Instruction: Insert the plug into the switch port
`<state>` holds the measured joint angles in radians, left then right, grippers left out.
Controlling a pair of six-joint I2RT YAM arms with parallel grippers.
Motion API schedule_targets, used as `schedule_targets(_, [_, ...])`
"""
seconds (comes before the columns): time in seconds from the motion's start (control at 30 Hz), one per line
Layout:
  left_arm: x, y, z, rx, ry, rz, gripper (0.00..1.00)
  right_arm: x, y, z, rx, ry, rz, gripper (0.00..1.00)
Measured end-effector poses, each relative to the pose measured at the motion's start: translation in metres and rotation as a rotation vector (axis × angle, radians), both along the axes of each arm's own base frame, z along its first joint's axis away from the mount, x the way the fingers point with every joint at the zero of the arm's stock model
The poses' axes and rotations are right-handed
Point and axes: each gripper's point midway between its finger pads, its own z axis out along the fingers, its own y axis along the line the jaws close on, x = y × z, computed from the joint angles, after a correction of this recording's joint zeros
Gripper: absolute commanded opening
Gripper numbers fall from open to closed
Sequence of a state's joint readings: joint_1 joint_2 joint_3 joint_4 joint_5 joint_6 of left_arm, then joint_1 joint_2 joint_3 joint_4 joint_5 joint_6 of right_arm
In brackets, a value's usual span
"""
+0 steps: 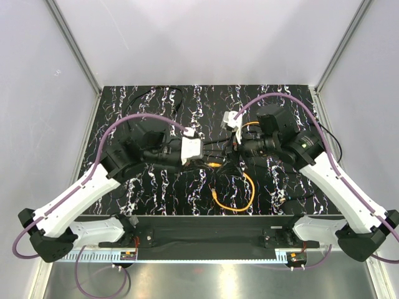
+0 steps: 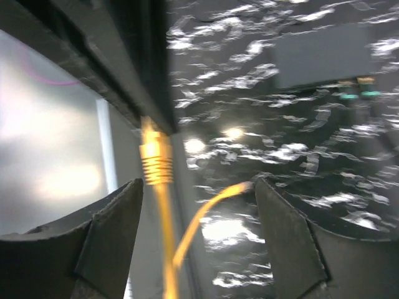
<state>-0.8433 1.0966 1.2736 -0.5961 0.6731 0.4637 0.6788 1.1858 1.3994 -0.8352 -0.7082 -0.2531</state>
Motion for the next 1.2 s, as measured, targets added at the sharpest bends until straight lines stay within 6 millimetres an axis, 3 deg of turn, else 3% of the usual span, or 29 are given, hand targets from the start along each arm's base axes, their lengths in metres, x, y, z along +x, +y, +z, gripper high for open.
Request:
schedule_targets(0.13, [-0.003,-0.001,-0.013,-0.001,0.233,0.076,0.0,0.016,-0.014,0.008,-0.029,-0.157,-0.072,0.81])
schedule_targets(0.3, [0.002,-0.001,-0.039,-0.024,0.62,0.195,0.0,0.019,-0.032,0.029,-0.03,-0.373,-0.068,0.64])
schedule_targets(0.4, [0.011,-0.002,-0.052,-0.042,0.838,0.276,0.0,0.019,-0.032,0.031,-0.044,-0.451,-0.029,0.58])
schedule_targets(0.53, [0.023,-0.006,-0.053,-0.073,1.011,0.333,0.0,0.016,-0.022,0.021,-0.082,-0.532,0.065,0.52])
schedule_targets(0.7, [0.023,-0.012,-0.043,-0.107,1.106,0.321,0.0,0.007,-0.005,-0.002,-0.136,-0.598,0.19,0.42])
schedule_targets(0.93, [0.023,-0.008,-0.05,-0.113,1.205,0.319,0.0,0.02,-0.003,-0.034,-0.231,-0.674,0.211,0.39])
schedule_targets(1.2, [0.017,-0.007,-0.051,-0.107,1.249,0.277,0.0,0.03,-0.008,-0.039,-0.273,-0.733,0.186,0.35])
